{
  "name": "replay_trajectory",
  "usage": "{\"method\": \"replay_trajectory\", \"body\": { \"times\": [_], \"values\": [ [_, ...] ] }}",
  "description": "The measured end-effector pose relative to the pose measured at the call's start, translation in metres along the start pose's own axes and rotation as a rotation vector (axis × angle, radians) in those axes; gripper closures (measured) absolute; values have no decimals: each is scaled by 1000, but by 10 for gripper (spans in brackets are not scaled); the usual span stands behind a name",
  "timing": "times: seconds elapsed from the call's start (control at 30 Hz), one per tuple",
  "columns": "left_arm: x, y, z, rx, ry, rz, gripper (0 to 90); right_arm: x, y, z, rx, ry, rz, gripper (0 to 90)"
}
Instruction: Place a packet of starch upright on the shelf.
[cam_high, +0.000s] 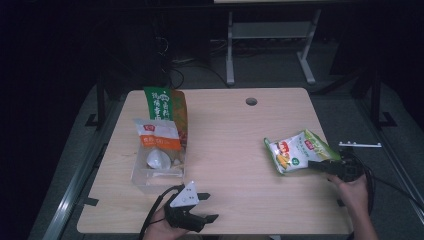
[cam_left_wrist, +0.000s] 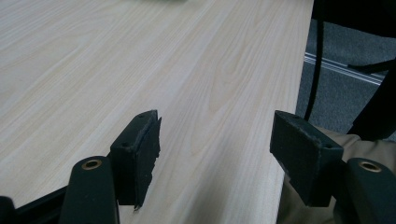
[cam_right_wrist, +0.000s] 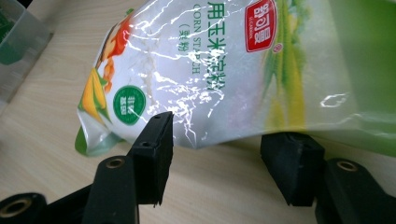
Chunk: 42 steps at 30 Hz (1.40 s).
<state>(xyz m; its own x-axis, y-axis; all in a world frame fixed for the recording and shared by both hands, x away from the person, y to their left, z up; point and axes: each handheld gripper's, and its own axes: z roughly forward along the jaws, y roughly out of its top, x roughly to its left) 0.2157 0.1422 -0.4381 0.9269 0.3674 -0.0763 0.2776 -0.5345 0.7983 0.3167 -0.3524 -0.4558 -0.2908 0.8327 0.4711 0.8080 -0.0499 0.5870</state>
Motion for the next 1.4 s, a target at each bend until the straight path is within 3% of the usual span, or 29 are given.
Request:
{"method": "replay_trajectory", "body": {
  "times": [0.17, 0.27, 0.3, 0.33, 0.37, 0.4, 0.47, 0.6, 0.7, 0.8, 1.0, 1.4],
  "values": [
    [-1, 0, 1, 5, -5, 2, 326, -4, 2, 9, -23, 37, 37, 460],
    [-2, 0, 2, 8, -9, 9, 326, -5, 3, 12, -48, 76, 53, 544],
    [-2, 0, 2, 6, -10, 7, 326, -5, 4, 13, -55, 93, 57, 610],
    [-2, 0, 2, 7, -10, 7, 326, -5, 4, 13, -55, 93, 57, 610],
    [-2, 0, 2, 7, -9, 8, 326, -3, 6, 16, -49, 87, 51, 680],
    [-2, 0, 2, 7, -9, 8, 326, -3, 6, 16, -49, 87, 51, 680],
    [-1, 1, 2, 9, -9, 9, 326, -1, 7, 19, -46, 97, 51, 761],
    [0, 1, 1, 6, -5, 9, 326, 4, 10, 20, -43, 72, 32, 852],
    [0, 0, 1, 1, -5, 0, 327, 15, 16, 19, -20, 18, -24, 870],
    [1, 1, 0, -3, -1, -2, 327, 21, 20, 17, -22, 8, -55, 875],
    [1, 1, -2, -7, 3, -7, 327, 44, 32, 10, -38, 20, -135, 884],
    [3, 1, -3, -12, 7, -11, 327, 89, 44, 8, 5, 45, -281, 889]
  ]
}}
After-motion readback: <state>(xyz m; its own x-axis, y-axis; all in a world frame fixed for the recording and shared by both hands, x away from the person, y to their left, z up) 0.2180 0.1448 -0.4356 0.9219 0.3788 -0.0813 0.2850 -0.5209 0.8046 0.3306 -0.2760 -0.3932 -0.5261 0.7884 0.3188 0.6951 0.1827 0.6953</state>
